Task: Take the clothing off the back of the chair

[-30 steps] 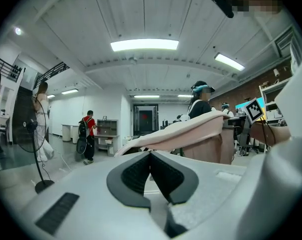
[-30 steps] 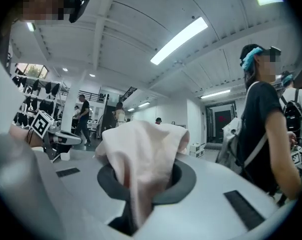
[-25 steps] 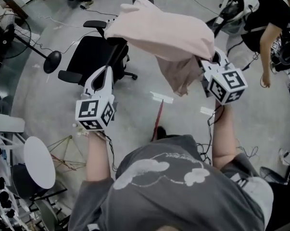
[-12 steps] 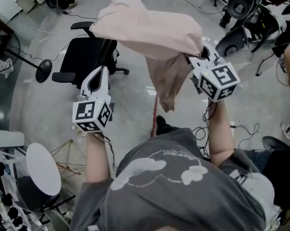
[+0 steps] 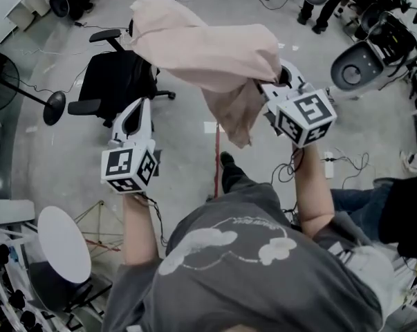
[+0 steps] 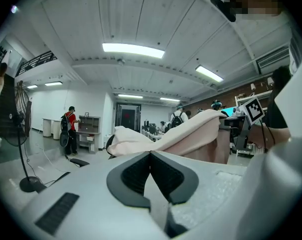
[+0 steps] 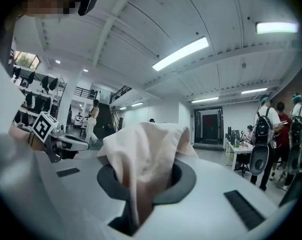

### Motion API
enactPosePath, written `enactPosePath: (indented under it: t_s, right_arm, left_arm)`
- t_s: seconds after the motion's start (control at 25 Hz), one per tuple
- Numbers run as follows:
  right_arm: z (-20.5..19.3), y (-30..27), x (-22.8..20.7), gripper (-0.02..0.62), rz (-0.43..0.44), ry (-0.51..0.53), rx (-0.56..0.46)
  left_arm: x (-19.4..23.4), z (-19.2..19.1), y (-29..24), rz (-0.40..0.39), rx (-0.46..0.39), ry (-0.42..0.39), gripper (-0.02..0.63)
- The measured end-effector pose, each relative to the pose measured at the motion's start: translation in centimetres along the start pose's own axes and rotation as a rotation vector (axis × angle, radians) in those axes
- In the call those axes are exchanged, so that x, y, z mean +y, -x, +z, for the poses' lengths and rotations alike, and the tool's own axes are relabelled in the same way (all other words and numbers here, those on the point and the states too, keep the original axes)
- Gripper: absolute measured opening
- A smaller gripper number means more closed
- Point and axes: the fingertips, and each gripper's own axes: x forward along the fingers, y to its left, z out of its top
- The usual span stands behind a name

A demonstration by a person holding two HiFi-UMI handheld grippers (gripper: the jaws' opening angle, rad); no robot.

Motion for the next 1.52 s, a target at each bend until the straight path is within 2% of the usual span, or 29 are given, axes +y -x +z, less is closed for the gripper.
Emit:
enactPosePath:
  t_s: [0.2,0.48,0.68,0.96,1.24,1.52]
  right_arm:
    - [-0.6,2.5,2.1,0.040,0.002,-0.010,0.018]
    - [-5.6,4.8,5.0,0.040,0.013,-0.011,0.165]
    - [-8.9,6.3,5.9,0.040,-0.016,-0.047,0.245]
    - [-11.4,7.5,7.0,0.040,-0.032,-0.082,0.267]
    - [-12.0,7.3,6.5,0.040,-0.063,-0.136,0.241]
    - [-13.7,8.0,7.2,0.038,-0.057,-0.120,0.292]
  left_arm:
    - [-1.1,-0.6,2.2,-0.020,0.002,0.008,0.000]
    - [-2.9,-2.7,4.7,-0.058,0.037,0.013,0.000]
    - [-4.1,-4.0,5.5,-0.087,0.059,0.032,0.000]
    - [-5.6,-6.7,6.2,-0.113,0.102,0.057,0.000]
    - [-6.1,-8.7,6.0,-0.122,0.134,0.078,0.000]
    - [-6.5,-9.8,6.7,-0.124,0.150,0.096,0.000]
